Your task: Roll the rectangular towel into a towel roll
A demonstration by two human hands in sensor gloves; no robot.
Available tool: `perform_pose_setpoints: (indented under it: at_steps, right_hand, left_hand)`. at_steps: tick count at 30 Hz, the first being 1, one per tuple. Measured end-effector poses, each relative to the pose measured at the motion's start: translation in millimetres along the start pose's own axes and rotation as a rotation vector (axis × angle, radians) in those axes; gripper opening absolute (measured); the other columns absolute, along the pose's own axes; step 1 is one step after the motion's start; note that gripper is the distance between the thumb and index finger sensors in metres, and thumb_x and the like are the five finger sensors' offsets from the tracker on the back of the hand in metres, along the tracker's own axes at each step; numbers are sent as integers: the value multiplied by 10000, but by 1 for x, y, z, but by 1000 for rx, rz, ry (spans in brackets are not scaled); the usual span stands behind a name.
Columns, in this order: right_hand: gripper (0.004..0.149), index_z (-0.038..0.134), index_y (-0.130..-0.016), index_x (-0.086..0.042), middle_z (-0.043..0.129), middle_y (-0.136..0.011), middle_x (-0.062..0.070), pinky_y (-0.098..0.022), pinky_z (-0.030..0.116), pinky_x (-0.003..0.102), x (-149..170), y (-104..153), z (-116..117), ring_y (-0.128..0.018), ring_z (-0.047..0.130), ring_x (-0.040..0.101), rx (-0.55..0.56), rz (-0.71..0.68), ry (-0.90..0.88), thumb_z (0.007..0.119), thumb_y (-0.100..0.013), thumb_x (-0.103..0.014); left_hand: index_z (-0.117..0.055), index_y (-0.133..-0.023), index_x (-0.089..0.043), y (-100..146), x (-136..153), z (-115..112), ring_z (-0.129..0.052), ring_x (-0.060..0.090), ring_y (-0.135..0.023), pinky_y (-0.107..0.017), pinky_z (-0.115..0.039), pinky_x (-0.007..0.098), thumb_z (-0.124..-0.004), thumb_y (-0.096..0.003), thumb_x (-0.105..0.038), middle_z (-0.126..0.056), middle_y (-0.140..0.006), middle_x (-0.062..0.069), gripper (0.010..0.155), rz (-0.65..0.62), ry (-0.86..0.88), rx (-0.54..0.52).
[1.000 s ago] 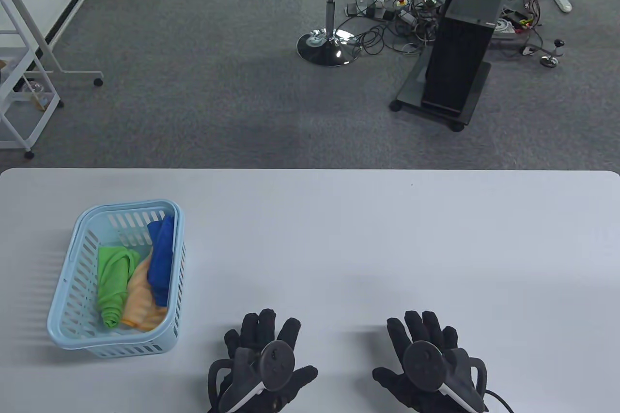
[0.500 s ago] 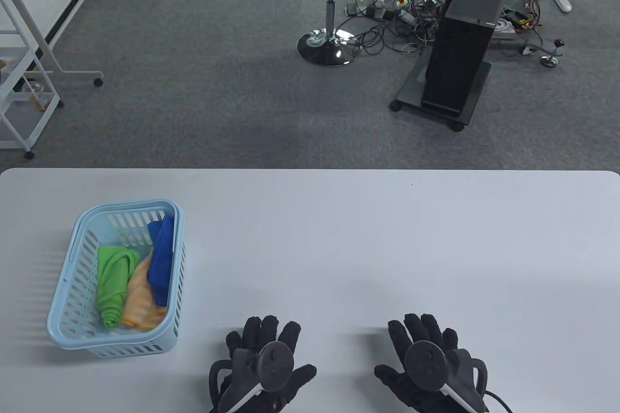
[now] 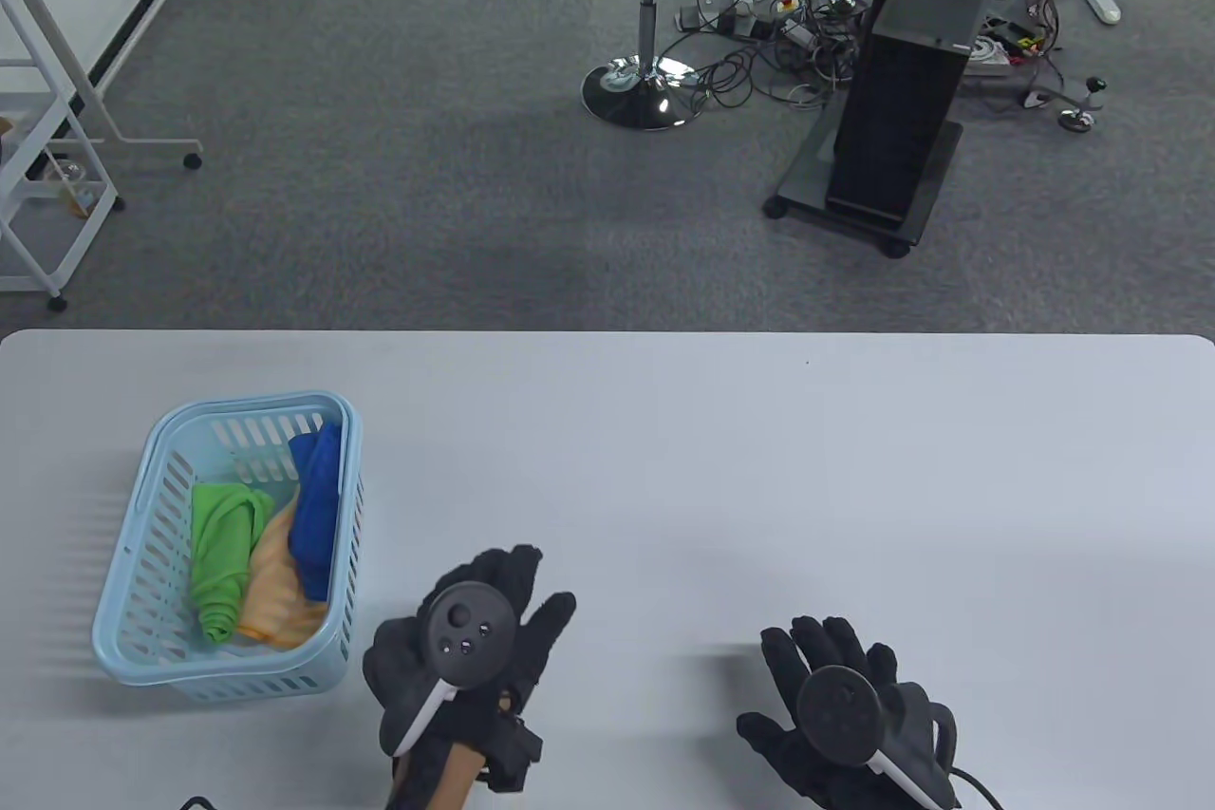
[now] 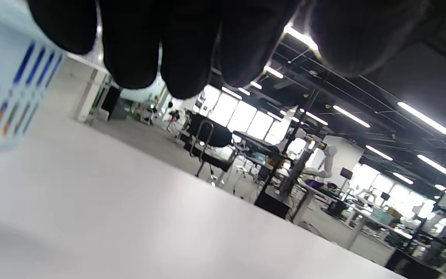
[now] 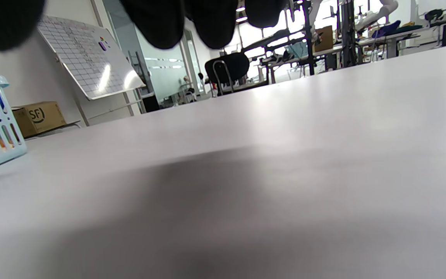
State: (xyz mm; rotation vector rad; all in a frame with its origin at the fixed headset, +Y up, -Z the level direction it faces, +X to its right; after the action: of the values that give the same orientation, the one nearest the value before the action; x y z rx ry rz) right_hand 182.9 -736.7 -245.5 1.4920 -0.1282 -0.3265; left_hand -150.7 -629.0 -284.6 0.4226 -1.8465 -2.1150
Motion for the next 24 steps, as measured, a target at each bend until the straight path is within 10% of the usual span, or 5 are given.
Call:
perform_pose_setpoints:
  at_steps: [12, 24]
  right_hand:
    - [900, 507, -1035, -198, 414, -1065, 146, -662, 300, 705, 1, -3, 5, -1003, 365, 412, -42, 0, -4, 706, -274, -637]
    - [909, 484, -1044, -189, 384, -1069, 157, -661, 281, 705, 7, -8, 11, -1002, 329, 420, -100, 24, -28, 700, -283, -638]
  left_hand:
    - [-735, -1028, -323, -93, 74, 100, -881, 458, -880, -619, -682, 655, -758, -340, -636, -871, -1001, 161, 757, 189, -180, -42]
    - [-739, -1016, -319, -133, 152, 59, -883, 393, -911, -671, -684, 575, -860, -340, -468, -873, -1007, 119, 703, 468, -255, 148]
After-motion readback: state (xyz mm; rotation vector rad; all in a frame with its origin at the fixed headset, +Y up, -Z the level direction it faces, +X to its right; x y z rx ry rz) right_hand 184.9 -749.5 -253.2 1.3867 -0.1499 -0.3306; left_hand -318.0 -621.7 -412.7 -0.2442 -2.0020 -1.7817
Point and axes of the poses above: the tracker on the back of each hand, its own x axis roughly to the little-finger side, its own y axis roughly from the fingertips to the wrist, z = x × y, the point moved 3 cm from there along -y, roughly from the wrist to the fingertips
